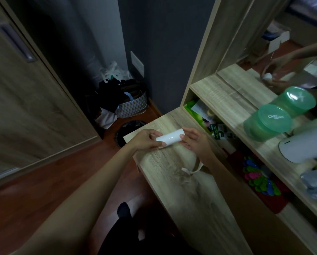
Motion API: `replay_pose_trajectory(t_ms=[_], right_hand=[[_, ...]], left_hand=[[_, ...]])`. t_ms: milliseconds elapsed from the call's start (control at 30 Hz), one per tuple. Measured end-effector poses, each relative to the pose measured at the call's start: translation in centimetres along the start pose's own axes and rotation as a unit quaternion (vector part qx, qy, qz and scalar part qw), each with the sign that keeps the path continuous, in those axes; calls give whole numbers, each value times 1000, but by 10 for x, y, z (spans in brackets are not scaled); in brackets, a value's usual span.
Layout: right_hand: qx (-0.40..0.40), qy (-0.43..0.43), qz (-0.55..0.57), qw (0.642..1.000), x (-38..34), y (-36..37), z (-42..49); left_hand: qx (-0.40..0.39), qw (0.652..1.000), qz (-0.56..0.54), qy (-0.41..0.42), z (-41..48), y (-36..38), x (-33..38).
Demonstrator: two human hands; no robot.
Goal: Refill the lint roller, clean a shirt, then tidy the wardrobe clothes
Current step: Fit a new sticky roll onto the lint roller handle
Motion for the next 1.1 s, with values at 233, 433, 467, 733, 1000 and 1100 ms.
replay_pose_trajectory(t_ms=[233, 433, 467, 733, 1000, 1100], right_hand=[[-20, -4, -24, 1000, -2, 2, 5], [-38, -14, -52, 998, 0, 0, 4], [-40, -15, -75, 996, 0, -2, 3], [132, -55, -422, 895, 19, -56, -25], [138, 36, -464, 874, 58, -61, -38], [139, 55, -450, 880, 65, -61, -35]], left_hand=[[-29, 986, 160, 46, 6, 16, 14], [-37, 987, 151, 48, 7, 21, 16], [-34, 989, 135, 44, 7, 21, 14], [2, 1000, -17, -14, 2, 10, -3], [24, 995, -84, -42, -6, 12, -14], [25, 993, -104, -55, -8, 16, -15]])
Point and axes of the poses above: each hand's wrist, its own z-axis towards the middle knuckle, its own y-axis out of the palm, x = y × z, the point moved 8 cm from there along z, towards the middle knuckle, and after that the axes turned 7 degrees about -z, right-handed, at the moved point
